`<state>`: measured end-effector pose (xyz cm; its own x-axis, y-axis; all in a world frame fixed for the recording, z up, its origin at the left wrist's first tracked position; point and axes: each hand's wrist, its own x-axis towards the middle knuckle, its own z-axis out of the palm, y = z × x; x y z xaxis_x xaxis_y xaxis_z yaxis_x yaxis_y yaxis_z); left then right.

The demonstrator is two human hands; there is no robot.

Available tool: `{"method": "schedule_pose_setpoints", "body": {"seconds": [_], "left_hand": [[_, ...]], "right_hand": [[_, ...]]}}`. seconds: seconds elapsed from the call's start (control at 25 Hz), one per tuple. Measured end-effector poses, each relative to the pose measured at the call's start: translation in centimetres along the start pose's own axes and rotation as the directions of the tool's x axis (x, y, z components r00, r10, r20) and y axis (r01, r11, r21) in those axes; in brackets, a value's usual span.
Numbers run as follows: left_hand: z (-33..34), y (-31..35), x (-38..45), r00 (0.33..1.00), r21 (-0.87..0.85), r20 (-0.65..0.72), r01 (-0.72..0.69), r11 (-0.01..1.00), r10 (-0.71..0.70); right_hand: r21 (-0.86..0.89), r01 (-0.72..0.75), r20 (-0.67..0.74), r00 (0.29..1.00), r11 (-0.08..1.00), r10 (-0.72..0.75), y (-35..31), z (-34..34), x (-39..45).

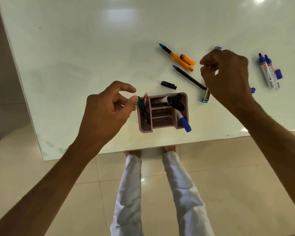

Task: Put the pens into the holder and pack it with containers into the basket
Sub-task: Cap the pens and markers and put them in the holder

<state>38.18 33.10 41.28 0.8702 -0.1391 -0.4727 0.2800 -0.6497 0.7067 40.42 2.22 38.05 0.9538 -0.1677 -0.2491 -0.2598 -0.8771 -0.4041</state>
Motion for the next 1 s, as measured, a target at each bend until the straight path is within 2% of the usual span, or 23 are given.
{"method": "schedule_pose_setpoints", "body": {"seconds": [0.08,0.2,0.32,0.4,0.48,0.6,0.68,0.76,0.88,1.0], "left_hand": [[-0.1,0.3,0.4,0.999,-0.059,-0.048,0.017,0.998,-0.02],[0.2,0.5,2.6,0.998,-0.043,-0.062,-0.009,0.999,0.006],[1.2,0.4,6.5,0.997,0.063,0.082,0.003,0.998,-0.008],[2.3,0.5,8.8,0.989,0.128,0.143,-0.051,0.99,0.032],[3.5,0.9,10.3,0.976,0.154,0.181,-0.15,0.977,0.122],[5.6,0.5,12.0,0.923,0.225,0.309,-0.306,0.925,0.23],[7.0,0.4,13.1,0.904,0.284,0.358,-0.345,0.895,0.234],[7.9,0.5,13.7,0.891,0.302,0.383,-0.371,0.878,0.245],[8.8,0.4,13.9,0.851,0.365,0.412,-0.482,0.797,0.326],[9.0,0.1,13.9,0.835,0.398,0.437,-0.514,0.76,0.335]], "right_hand": [[-0.067,0.006,0.102,0.995,0.998,0.001,2.1,1.1,0.2],[-0.136,0.006,0.231,0.973,0.991,0.025,3.6,3.5,-0.4],[-0.155,-0.005,0.21,0.977,0.988,0.038,3.9,4.4,-1.1],[-0.125,-0.021,0.144,0.989,0.992,0.039,3.8,4.3,-1.7],[-0.024,-0.046,0.098,0.994,0.999,0.048,3.5,3.8,-2.6],[0.226,-0.141,0.082,0.989,0.964,0.126,2.8,1.9,-4.2],[0.43,-0.242,0.101,0.97,0.87,0.22,2.6,0.3,-5.3],[0.606,-0.318,0.129,0.944,0.729,0.305,2.8,-1.2,-6.1],[0.726,-0.349,0.129,0.915,0.592,0.382,3.4,-2.9,-6.6],[0.758,-0.35,0.124,0.906,0.55,0.406,3.6,-4.0,-6.7]]}}
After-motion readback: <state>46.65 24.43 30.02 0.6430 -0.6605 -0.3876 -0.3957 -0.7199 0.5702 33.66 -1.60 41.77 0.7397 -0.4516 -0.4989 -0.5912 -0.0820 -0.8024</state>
